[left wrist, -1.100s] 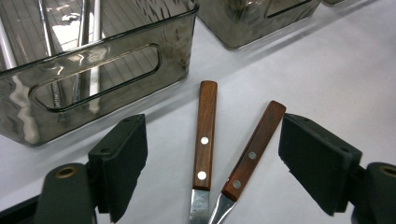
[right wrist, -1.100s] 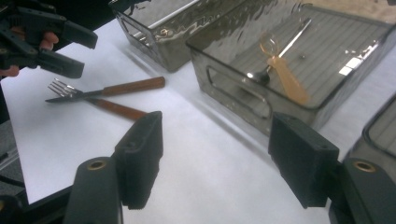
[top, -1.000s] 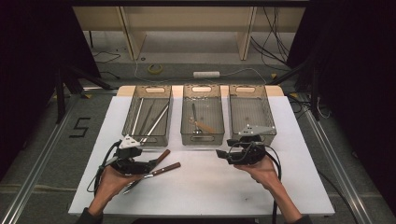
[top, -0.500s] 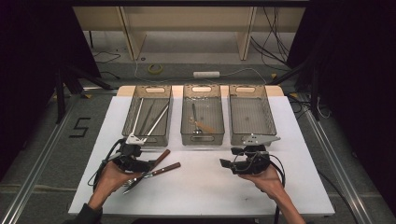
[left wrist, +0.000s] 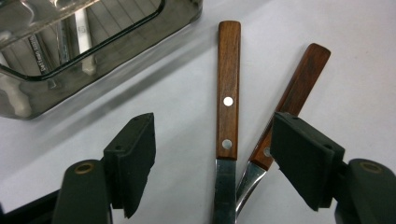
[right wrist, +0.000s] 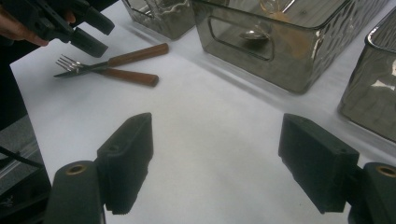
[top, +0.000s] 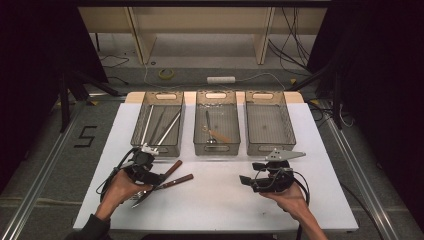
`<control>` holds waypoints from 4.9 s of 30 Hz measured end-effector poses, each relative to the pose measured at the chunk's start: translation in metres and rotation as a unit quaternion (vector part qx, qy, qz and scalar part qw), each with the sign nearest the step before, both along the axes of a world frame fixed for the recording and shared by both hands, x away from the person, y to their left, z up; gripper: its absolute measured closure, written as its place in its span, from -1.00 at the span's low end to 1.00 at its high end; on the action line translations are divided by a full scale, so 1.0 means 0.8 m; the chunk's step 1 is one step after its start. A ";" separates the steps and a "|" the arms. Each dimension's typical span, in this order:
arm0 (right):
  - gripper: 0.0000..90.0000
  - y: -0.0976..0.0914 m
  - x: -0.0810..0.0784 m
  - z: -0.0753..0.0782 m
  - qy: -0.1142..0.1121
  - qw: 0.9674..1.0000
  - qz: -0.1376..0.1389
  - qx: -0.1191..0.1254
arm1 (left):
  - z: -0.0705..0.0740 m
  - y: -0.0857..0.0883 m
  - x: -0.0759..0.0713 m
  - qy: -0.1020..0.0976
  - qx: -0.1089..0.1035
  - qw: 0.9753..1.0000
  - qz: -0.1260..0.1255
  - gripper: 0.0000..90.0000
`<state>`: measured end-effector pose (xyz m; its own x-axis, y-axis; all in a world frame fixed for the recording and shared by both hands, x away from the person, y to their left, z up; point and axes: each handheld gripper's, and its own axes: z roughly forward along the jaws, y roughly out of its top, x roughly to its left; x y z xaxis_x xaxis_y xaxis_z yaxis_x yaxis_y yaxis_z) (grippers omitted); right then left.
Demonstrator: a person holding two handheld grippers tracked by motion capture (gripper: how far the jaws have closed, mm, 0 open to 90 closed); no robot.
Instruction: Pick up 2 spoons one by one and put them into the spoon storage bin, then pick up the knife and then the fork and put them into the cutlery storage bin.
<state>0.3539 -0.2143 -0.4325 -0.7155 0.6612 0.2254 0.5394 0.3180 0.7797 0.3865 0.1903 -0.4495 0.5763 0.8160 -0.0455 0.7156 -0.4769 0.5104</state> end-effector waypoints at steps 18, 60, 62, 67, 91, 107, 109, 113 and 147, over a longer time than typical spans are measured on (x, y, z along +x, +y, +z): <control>-0.41 -0.005 -0.014 0.000 0.001 1.000 -0.001 -0.001 | -0.008 -0.002 0.011 0.043 0.032 0.999 -0.001 -0.15; -0.37 -0.007 -0.020 0.000 -0.002 1.000 0.001 -0.011 | -0.019 -0.033 0.022 0.070 0.076 0.994 -0.038 0.67; -0.37 -0.007 -0.020 0.000 -0.001 1.000 0.001 -0.012 | -0.020 -0.032 0.022 0.068 0.072 0.994 -0.039 0.68; -0.36 -0.007 -0.020 0.001 -0.002 1.000 0.002 -0.011 | -0.020 -0.030 0.021 0.067 0.066 0.995 -0.042 0.69; -0.35 0.038 -0.029 0.005 -0.033 0.998 0.055 -0.019 | 0.001 -0.054 -0.001 0.075 0.018 0.992 -0.104 0.69; -0.35 0.124 -0.039 -0.017 -0.079 0.981 0.154 -0.092 | -0.002 -0.085 -0.021 0.112 -0.003 0.981 -0.158 0.69; -0.35 0.130 -0.041 -0.019 -0.086 0.978 0.160 -0.101 | -0.001 -0.090 -0.024 0.113 -0.001 0.979 -0.168 0.69; -0.33 0.138 -0.044 -0.022 -0.102 0.973 0.171 -0.118 | 0.002 -0.099 -0.030 0.113 0.001 0.977 -0.183 0.69; 0.19 0.175 -0.064 -0.051 -0.209 0.909 0.260 -0.251 | 0.016 -0.128 -0.055 0.155 -0.009 0.954 -0.255 0.69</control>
<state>0.3028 -0.0747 -0.4731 -0.9142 0.1531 -0.3752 -0.0965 0.8170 0.5686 0.3427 0.0881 -0.4364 0.8545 0.4307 -0.2906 0.5113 -0.7963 0.3233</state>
